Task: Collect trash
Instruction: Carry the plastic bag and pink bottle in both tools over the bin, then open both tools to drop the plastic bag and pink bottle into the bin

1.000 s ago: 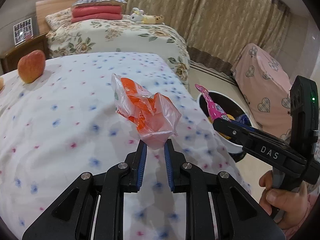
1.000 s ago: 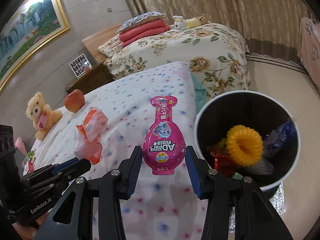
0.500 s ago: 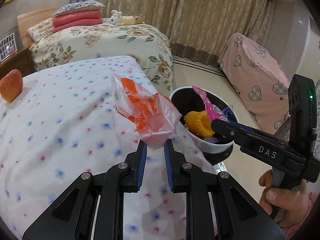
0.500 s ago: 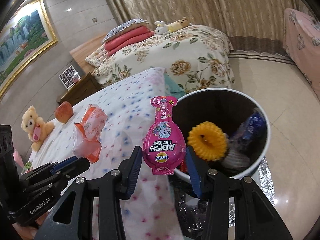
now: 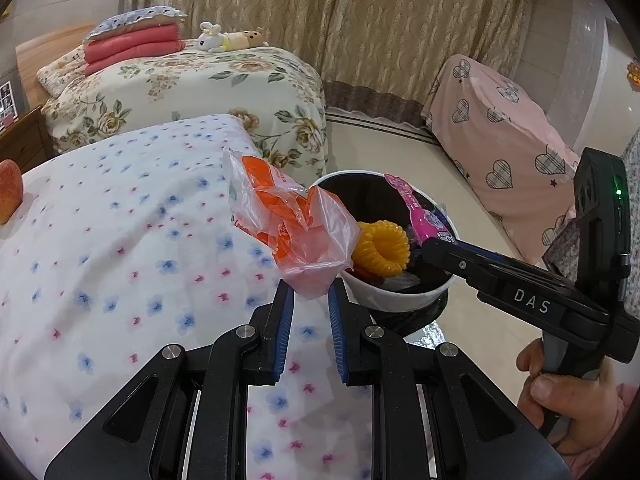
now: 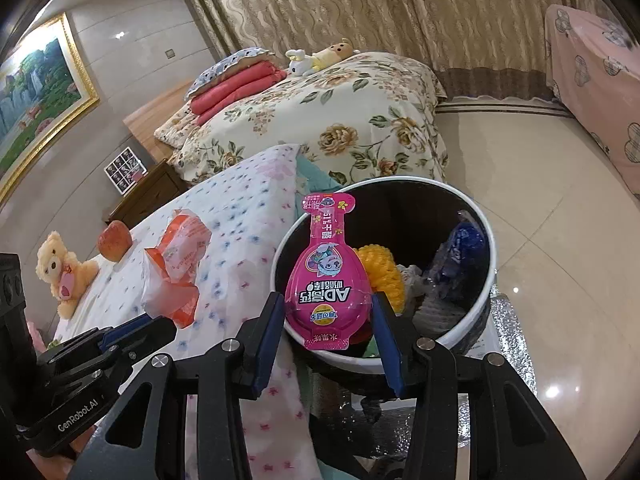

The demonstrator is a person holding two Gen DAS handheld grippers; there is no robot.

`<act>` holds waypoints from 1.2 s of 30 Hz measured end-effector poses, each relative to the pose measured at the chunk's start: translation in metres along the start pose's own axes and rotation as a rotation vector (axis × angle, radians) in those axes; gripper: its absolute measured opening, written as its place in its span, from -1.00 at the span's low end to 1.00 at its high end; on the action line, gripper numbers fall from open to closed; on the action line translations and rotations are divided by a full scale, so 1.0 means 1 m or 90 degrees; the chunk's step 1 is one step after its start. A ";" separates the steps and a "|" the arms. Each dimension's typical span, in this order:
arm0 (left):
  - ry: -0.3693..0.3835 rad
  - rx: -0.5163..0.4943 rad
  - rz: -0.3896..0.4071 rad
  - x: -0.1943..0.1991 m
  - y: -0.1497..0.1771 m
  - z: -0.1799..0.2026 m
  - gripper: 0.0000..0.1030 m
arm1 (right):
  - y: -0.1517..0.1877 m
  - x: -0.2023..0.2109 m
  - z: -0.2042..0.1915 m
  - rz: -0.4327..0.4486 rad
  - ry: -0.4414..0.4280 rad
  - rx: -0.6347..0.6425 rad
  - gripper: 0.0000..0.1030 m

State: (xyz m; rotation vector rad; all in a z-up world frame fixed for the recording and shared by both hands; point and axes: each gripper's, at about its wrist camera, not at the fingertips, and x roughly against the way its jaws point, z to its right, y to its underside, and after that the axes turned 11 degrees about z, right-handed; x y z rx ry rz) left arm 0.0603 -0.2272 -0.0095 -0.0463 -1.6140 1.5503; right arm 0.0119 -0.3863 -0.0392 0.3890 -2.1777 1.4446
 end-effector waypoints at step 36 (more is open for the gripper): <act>0.042 -0.056 -0.022 -0.045 -0.016 0.048 -0.67 | -0.016 -0.009 0.044 -0.005 0.035 -0.034 -0.13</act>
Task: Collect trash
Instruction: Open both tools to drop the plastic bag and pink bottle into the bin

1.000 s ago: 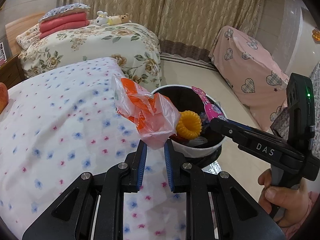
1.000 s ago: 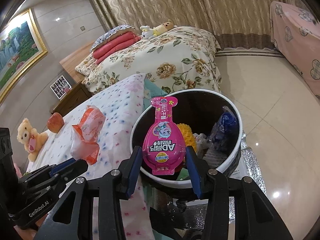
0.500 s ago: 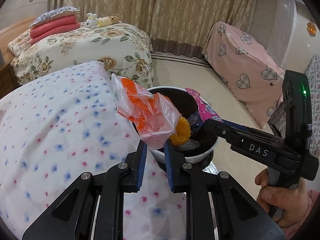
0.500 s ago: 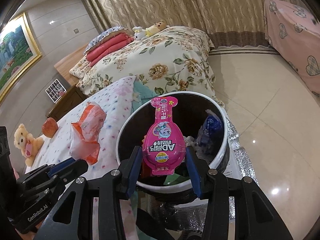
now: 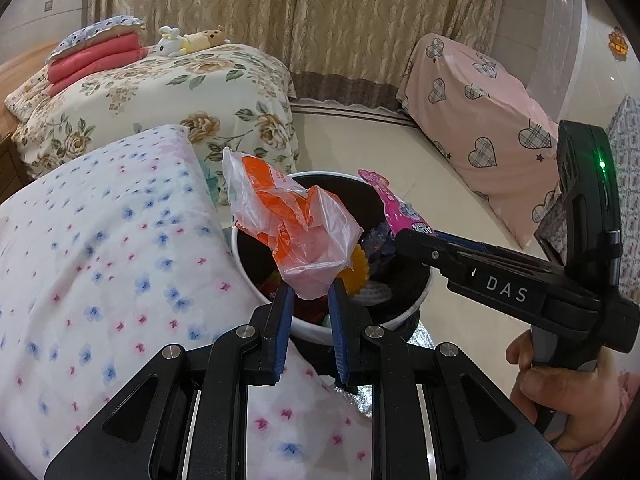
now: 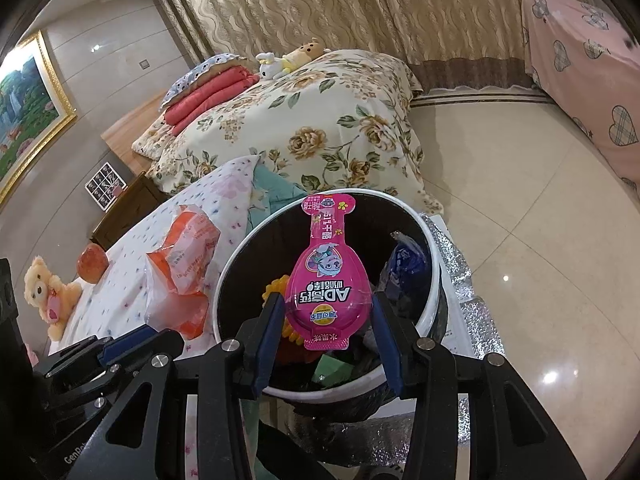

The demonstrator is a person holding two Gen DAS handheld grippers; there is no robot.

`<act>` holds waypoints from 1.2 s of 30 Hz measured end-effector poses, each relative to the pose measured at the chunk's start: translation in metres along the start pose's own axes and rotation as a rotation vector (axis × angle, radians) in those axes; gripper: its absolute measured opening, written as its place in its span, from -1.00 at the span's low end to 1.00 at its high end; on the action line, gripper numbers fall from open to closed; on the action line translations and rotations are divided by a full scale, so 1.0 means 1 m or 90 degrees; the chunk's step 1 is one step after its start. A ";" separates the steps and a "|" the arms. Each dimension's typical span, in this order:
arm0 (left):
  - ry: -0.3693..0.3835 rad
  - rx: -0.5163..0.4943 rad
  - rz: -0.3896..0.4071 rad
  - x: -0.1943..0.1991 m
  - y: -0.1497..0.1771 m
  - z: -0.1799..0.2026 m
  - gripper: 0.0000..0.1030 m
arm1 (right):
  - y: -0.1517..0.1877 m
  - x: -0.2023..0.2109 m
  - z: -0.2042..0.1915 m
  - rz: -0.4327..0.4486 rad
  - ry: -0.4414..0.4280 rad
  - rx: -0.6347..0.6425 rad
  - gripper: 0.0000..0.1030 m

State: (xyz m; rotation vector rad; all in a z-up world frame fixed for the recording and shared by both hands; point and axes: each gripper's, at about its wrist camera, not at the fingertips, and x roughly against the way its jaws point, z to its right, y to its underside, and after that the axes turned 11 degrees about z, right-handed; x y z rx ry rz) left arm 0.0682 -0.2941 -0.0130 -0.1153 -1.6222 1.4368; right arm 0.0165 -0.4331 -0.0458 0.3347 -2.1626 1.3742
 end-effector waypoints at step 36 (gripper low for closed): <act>0.000 0.001 -0.026 -0.026 -0.006 0.004 -0.67 | -0.008 -0.018 0.011 -0.018 0.002 -0.022 -0.12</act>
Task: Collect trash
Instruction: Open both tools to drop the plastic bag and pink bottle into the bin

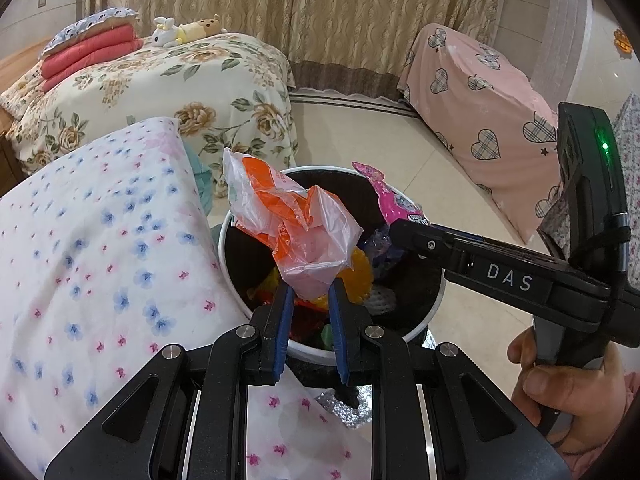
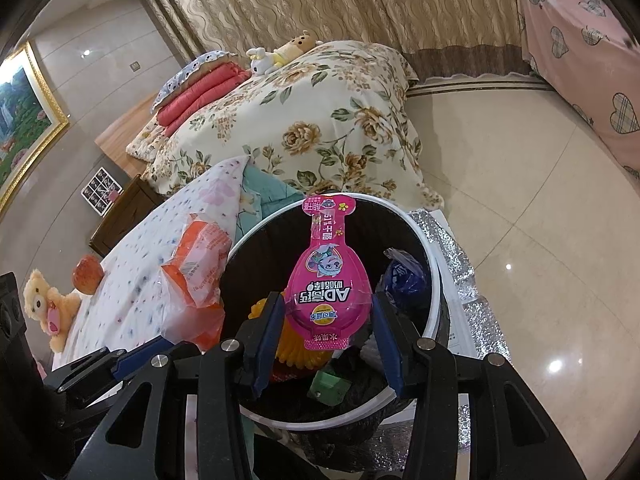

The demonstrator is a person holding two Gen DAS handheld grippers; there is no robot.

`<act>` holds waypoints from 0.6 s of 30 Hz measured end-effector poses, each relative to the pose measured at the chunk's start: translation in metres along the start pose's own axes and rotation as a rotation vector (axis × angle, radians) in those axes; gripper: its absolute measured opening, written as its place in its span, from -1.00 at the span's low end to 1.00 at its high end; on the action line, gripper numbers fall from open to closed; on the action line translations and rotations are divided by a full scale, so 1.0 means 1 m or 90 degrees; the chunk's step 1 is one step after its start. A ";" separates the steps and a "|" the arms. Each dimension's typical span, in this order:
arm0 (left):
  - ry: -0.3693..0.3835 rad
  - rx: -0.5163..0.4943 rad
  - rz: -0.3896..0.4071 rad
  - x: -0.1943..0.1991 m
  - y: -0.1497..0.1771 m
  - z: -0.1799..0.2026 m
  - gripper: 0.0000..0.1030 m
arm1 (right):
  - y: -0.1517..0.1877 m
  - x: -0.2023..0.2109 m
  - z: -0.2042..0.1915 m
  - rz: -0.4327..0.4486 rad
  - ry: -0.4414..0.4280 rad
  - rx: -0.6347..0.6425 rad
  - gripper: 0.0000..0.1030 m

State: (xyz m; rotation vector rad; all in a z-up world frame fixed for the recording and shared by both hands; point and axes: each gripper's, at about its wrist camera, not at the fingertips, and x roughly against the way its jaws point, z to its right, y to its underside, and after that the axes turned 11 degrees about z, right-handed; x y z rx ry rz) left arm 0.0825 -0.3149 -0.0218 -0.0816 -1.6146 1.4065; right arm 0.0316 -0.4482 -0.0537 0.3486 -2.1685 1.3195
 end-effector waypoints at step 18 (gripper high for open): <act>-0.004 0.003 -0.009 -0.005 -0.002 -0.001 -0.66 | 0.000 -0.006 0.007 -0.010 0.000 -0.024 -0.07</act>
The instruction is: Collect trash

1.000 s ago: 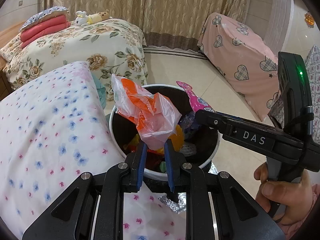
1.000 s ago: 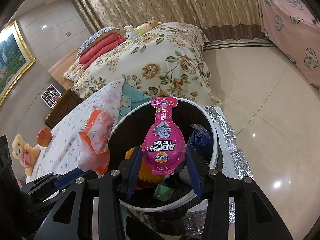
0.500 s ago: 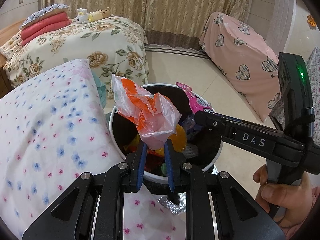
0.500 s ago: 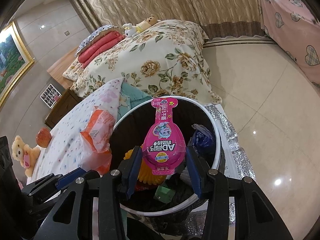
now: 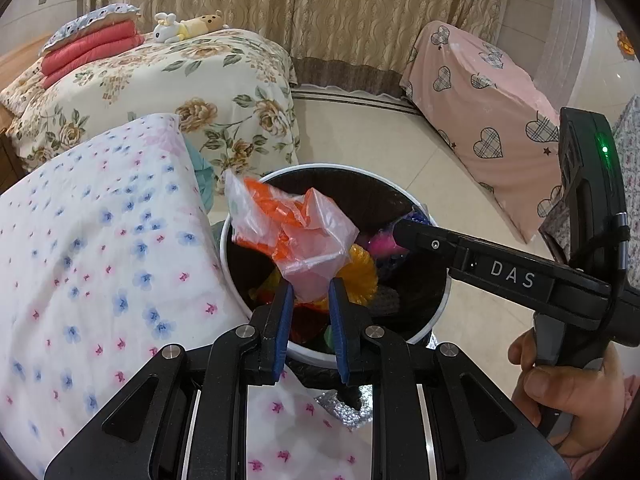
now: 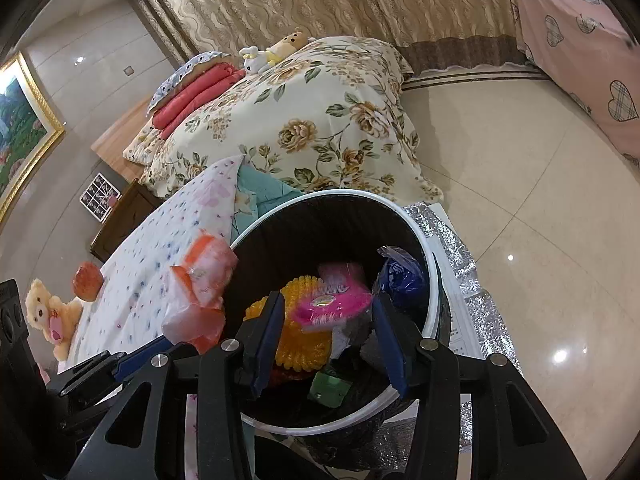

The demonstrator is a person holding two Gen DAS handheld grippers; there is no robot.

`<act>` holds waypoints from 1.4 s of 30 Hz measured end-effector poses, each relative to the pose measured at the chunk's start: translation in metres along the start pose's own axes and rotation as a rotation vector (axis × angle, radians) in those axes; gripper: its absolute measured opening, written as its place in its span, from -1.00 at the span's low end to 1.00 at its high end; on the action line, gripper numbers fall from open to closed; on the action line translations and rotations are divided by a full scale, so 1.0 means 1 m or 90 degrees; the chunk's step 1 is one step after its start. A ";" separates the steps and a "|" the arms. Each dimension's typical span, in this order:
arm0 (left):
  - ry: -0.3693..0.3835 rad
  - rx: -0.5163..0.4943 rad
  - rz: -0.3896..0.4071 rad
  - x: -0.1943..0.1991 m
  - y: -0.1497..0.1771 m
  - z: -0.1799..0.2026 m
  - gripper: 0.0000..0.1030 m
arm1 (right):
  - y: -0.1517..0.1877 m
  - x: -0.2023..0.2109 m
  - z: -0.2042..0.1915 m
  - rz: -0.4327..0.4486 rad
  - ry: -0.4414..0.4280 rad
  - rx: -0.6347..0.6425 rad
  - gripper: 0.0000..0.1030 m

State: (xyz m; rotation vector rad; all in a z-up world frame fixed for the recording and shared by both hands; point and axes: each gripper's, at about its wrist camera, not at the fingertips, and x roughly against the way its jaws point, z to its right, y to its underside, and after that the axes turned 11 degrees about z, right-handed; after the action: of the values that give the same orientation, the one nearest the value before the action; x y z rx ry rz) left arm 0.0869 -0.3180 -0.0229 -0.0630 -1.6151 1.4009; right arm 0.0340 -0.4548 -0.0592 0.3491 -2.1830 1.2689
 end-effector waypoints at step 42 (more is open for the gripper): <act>-0.145 0.158 0.123 0.130 0.071 -0.098 0.17 | 0.054 0.063 -0.082 0.131 -0.047 0.073 0.81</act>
State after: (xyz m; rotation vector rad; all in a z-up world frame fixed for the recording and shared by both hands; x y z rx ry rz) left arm 0.0458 -0.1456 -0.0115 0.0921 -1.6387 1.8031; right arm -0.0134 -0.3529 -0.0283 0.2222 -2.2598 1.5191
